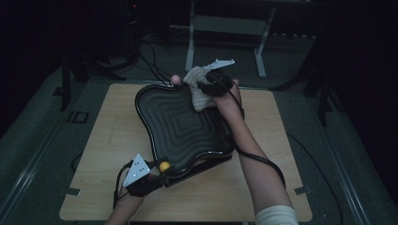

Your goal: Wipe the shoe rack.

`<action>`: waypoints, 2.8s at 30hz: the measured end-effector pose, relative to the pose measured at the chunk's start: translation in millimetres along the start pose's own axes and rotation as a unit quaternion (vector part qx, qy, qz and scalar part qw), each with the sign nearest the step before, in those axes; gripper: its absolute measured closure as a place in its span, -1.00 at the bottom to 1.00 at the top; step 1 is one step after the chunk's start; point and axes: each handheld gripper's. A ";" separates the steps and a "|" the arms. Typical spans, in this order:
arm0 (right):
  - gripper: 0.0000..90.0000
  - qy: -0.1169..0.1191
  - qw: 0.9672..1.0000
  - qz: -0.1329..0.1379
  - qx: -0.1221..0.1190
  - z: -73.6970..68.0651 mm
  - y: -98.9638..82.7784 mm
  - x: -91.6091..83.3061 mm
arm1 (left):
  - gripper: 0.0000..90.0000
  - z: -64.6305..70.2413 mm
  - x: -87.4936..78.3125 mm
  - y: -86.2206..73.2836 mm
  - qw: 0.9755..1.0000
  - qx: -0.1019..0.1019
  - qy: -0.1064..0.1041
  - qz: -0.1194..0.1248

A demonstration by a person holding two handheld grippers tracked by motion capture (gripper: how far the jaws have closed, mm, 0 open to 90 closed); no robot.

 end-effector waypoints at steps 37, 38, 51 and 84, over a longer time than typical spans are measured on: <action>0.52 0.014 0.999 -0.017 -0.045 -4.9 -79.8 -38.6 | 0.30 1.4 0.6 0.5 1.000 -0.002 0.006 0.000; 0.52 0.015 0.999 -0.016 -0.045 -5.0 -81.7 -39.6 | 0.30 1.4 0.4 0.4 1.000 -0.002 0.005 0.000; 0.53 0.034 0.997 -0.025 -0.057 -4.0 -103.6 -53.5 | 0.30 1.6 0.6 0.5 1.000 -0.002 0.006 0.000; 0.56 0.040 0.998 -0.028 -0.049 -36.9 -125.2 -70.4 | 0.30 2.1 0.6 0.4 1.000 -0.002 0.007 -0.002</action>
Point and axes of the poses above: each handheld gripper's, and its own axes: x roughly forward along the jaws, y roughly out of its top, z roughly to its right, and after that the axes turned 7 degrees about -y, right-handed
